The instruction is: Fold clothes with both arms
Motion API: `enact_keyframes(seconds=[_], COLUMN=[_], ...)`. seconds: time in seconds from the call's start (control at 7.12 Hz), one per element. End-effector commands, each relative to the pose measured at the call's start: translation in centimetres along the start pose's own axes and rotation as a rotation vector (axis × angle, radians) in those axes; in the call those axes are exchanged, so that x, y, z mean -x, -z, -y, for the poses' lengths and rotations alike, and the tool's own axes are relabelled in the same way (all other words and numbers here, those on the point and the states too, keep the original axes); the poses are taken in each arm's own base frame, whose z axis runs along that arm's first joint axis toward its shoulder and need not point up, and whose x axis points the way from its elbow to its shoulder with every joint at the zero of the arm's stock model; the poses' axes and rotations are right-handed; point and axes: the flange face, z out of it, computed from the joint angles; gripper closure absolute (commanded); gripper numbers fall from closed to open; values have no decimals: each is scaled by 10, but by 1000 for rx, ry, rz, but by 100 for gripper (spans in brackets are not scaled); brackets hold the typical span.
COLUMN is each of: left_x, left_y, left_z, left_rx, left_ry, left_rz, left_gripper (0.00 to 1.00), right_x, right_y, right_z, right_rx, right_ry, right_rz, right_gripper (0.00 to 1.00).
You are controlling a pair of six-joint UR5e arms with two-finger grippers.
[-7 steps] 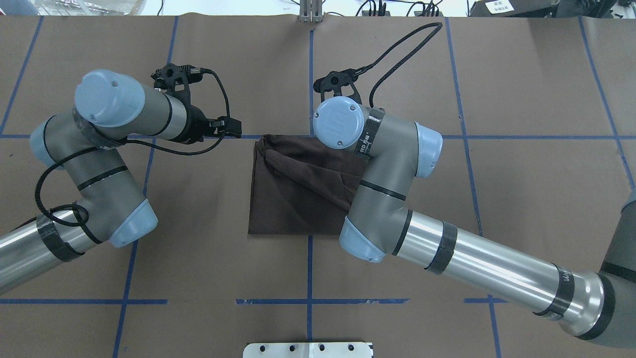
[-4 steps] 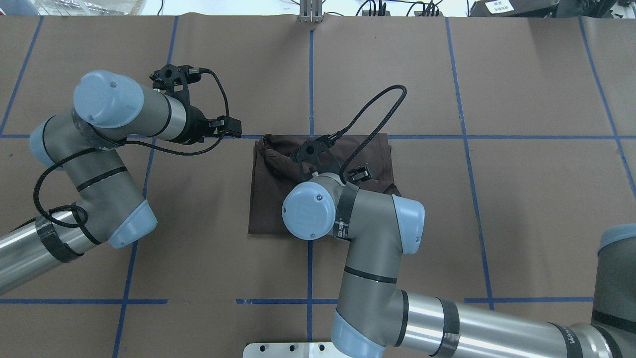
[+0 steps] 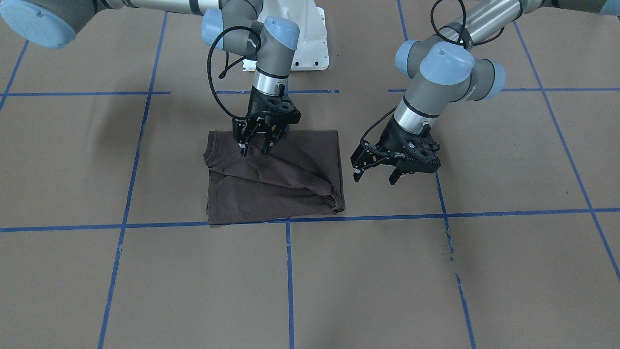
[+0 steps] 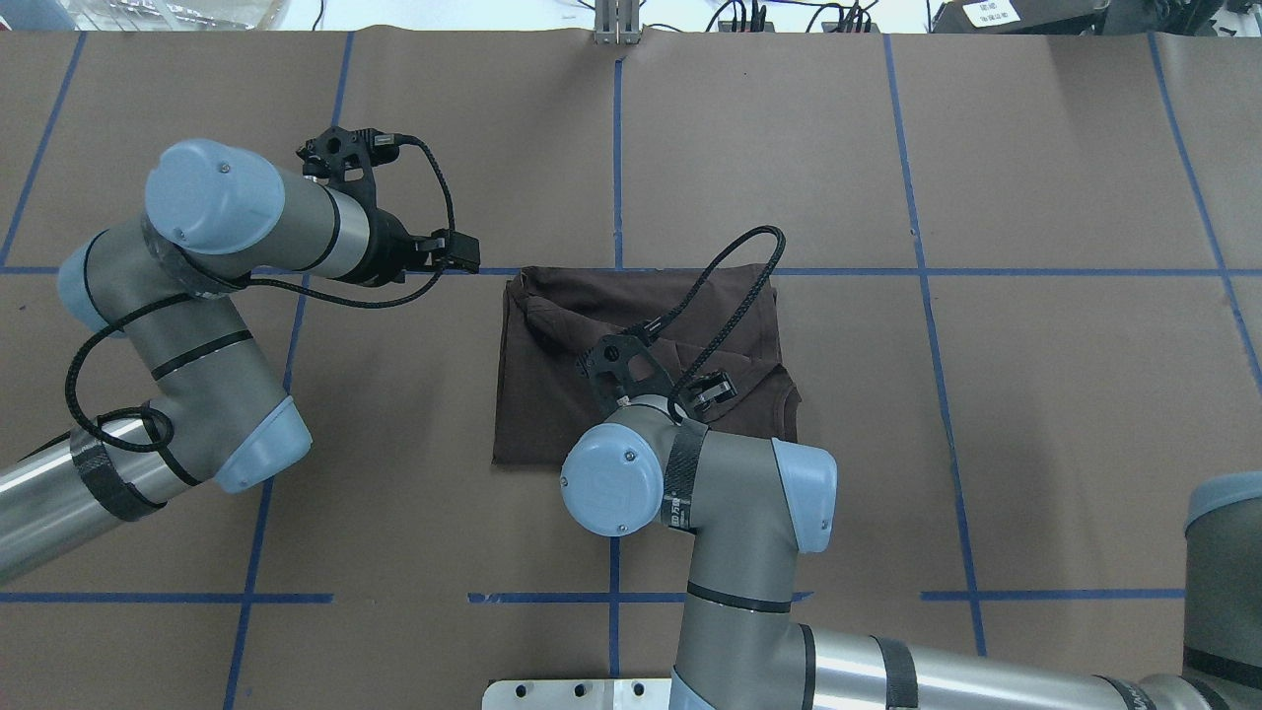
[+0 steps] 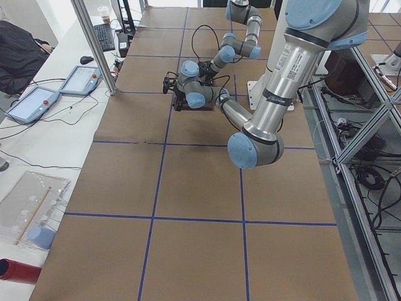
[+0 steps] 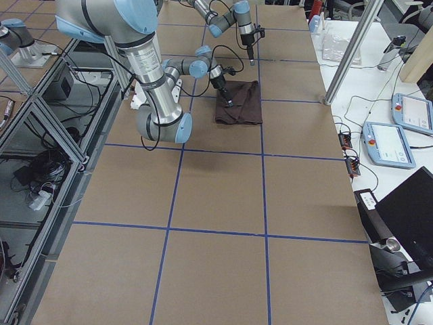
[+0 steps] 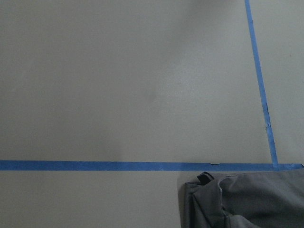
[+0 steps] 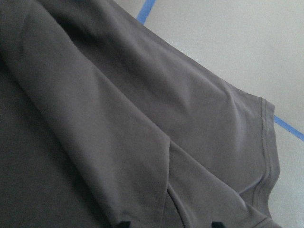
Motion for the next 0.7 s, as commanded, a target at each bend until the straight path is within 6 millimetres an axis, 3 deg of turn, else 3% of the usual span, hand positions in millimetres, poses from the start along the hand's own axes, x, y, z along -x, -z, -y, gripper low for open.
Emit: enact_keyframes(seconds=[0.0,0.56], left_x=[0,4], left_y=[0,-1], left_z=[0,-1], left_rx=[0,2], left_ry=[0,6], left_rz=[0,5], left_gripper=[0,0], right_x=[4,10], right_y=[4,2], right_z=[0,-13], right_rx=[0,17], right_ry=[3,21], right_rz=[12,19], right_gripper=[35,36])
